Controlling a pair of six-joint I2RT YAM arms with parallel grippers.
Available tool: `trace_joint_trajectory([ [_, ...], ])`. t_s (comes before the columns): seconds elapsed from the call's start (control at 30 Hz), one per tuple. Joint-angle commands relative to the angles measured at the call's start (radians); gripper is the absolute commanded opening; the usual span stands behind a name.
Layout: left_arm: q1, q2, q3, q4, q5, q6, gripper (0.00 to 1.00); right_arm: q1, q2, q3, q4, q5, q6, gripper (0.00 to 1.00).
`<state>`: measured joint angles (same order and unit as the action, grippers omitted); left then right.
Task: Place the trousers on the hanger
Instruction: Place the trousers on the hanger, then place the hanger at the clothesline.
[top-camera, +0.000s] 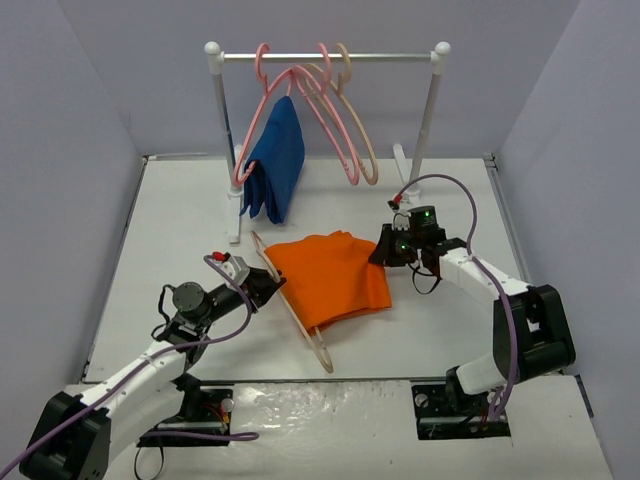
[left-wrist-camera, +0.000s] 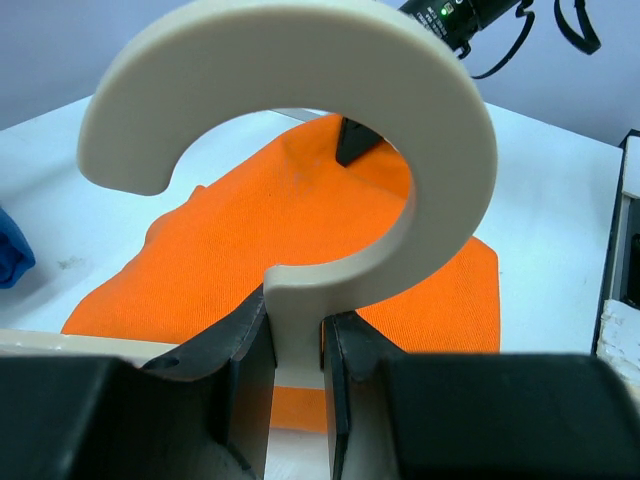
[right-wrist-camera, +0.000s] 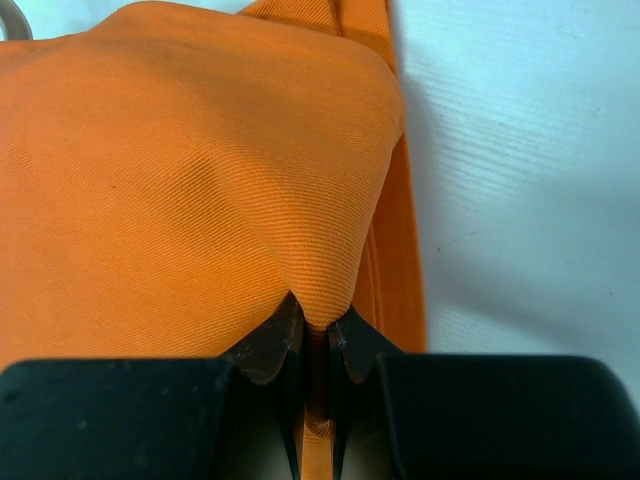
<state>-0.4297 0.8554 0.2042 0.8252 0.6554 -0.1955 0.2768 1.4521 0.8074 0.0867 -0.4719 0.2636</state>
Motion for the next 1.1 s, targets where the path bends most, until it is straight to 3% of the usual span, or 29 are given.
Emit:
trace_joint_trajectory([
  [0.0, 0.004, -0.068, 0.006, 0.081, -0.05, -0.007, 0.0, -0.007, -0.004, 0.059, 0.13, 0.049, -0.068, 0.0],
  [0.17, -0.001, -0.067, 0.003, 0.069, -0.044, 0.001, 0.0, -0.003, 0.058, 0.099, 0.125, 0.043, -0.073, 0.07],
  [0.23, -0.003, -0.06, -0.001, 0.066, -0.043, 0.006, 0.0, 0.001, 0.093, 0.103, 0.125, 0.05, -0.075, 0.22],
  [0.5, -0.015, -0.036, 0.013, 0.051, -0.04, 0.033, 0.0, 0.048, -0.036, 0.148, 0.04, 0.144, -0.063, 0.6],
  [0.7, -0.017, -0.02, 0.018, 0.03, -0.048, 0.042, 0.0, 0.154, -0.174, 0.14, 0.064, 0.175, 0.041, 0.57],
  [0.9, -0.021, -0.031, 0.011, 0.026, -0.06, 0.038, 0.0, 0.208, -0.133, 0.05, 0.319, 0.091, 0.134, 0.26],
  [1.07, -0.023, -0.092, 0.016, -0.012, -0.078, 0.034, 0.0, 0.208, -0.011, -0.06, 0.54, 0.122, 0.179, 0.23],
])
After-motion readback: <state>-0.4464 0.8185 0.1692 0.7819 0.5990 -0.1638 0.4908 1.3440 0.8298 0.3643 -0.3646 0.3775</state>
